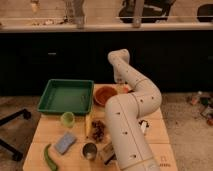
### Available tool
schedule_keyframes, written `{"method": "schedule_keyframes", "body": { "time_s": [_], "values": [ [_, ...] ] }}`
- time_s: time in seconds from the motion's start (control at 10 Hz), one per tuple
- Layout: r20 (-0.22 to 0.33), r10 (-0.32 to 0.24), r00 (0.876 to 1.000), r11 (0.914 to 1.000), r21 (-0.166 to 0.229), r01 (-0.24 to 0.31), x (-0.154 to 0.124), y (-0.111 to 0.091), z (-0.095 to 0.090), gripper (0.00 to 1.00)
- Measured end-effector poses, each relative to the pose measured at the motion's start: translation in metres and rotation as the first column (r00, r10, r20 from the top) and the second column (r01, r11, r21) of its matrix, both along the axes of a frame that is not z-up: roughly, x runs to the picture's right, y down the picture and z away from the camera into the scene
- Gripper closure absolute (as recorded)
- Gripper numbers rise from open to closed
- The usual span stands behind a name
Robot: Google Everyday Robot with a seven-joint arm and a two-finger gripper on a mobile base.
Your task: Place apple in metal cup
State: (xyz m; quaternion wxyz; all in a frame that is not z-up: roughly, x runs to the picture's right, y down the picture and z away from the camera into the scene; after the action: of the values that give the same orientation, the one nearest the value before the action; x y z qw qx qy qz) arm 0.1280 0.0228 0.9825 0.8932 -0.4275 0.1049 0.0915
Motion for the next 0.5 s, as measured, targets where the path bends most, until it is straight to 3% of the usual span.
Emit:
{"method": "schedule_keyframes", "body": {
  "time_s": [0.5],
  "values": [
    [0.004,-0.003,1.000,1.0000,-0.003,0.003,0.0017,0.0016,0.0013,0.20]
  ]
}}
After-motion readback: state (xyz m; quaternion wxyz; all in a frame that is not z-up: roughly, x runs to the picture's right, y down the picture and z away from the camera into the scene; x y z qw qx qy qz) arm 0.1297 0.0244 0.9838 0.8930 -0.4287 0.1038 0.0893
